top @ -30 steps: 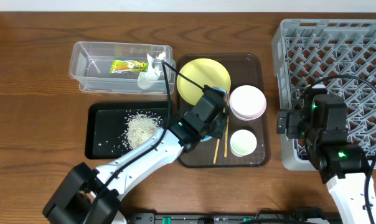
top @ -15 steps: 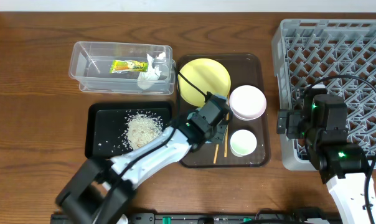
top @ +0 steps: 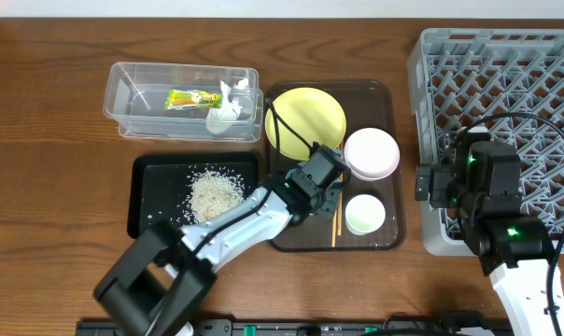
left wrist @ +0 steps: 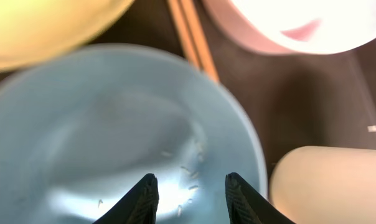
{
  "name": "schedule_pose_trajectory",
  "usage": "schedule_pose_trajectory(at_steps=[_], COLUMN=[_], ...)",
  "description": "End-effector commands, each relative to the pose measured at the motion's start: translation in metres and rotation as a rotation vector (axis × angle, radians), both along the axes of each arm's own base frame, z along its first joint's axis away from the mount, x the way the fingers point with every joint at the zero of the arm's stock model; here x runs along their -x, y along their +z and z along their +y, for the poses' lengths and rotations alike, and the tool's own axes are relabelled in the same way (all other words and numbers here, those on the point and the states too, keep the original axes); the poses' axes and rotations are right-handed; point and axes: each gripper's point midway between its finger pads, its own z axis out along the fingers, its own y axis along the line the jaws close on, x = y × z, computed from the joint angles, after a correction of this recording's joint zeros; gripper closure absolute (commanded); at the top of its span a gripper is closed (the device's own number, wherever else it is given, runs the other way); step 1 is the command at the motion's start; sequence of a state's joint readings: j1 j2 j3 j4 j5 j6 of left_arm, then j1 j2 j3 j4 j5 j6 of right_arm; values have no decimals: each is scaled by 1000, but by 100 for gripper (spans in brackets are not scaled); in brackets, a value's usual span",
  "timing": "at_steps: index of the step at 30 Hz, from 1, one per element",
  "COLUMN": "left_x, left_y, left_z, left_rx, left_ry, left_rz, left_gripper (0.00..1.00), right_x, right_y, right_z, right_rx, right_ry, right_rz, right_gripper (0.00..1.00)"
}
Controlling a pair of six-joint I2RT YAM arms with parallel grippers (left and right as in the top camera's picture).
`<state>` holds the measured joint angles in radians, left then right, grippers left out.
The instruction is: Sort waste into correct bins and load items into the dishwasher rack
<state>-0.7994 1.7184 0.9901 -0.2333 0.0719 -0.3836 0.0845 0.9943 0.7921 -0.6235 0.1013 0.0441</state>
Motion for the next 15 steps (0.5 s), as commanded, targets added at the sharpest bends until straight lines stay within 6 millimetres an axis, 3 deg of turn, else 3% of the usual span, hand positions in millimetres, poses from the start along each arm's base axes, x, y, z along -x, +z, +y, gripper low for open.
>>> schedule_pose_trajectory(at_steps=[1,6,15], left_x=[-14,-14,6], left_y=[42,45,3], left_z=[-9,-11,-21], left_rx=[70,84,34], left_ry=[-14,-7,-52], left_rz=[-100,-105,4], left_gripper=[61,61,61], right_x=[-4,-4,-4], right_y=[10,10,10], right_z=[5,5,5], right_rx=[-6,-6,-6], right_ry=[16,16,17], right_rz=[-24,-25,-22], right_gripper=[1,1,1])
